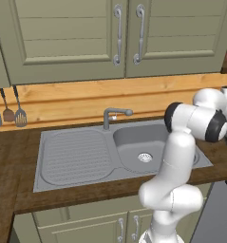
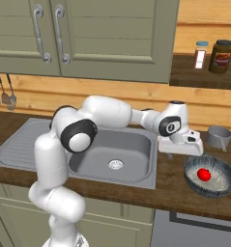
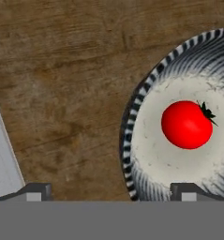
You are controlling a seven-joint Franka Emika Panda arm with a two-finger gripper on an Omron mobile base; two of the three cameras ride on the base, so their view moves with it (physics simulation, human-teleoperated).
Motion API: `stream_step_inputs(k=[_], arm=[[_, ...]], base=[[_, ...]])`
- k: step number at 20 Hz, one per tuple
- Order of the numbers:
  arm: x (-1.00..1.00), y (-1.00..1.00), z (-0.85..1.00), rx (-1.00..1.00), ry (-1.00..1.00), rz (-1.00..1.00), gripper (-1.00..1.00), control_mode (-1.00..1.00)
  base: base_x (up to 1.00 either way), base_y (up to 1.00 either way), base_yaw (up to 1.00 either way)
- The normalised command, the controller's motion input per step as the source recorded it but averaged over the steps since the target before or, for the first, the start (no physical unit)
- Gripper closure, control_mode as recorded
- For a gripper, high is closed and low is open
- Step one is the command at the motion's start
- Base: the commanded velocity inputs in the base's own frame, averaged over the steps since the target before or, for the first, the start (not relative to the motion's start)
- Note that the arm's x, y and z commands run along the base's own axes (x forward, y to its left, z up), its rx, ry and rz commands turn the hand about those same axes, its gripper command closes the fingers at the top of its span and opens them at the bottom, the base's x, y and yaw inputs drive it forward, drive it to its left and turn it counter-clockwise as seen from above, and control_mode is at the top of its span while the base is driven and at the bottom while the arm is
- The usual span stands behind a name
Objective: Pick the tomato from the sink and place it in the bowl. Then pick the bowl and place it in the microwave. Then close the microwave door and press the start button.
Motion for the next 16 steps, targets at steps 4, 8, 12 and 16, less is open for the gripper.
stream_step_inputs(k=[4, 8, 12, 16], arm=[[0.04, -0.34, -0.14, 0.06, 0.00, 0.01, -1.00, -1.00], [0.04, -0.14, -0.21, 0.02, 0.00, 0.00, -1.00, -1.00], [0.09, -0.04, -0.25, 0.00, 0.00, 0.00, -1.00, -1.00], [0.02, -0.06, -0.31, 0.00, 0.00, 0.00, -1.00, -1.00]], base=[[0.00, 0.00, 0.00], [0.00, 0.00, 0.00], [0.00, 0.00, 0.00], [0.00, 0.00, 0.00]])
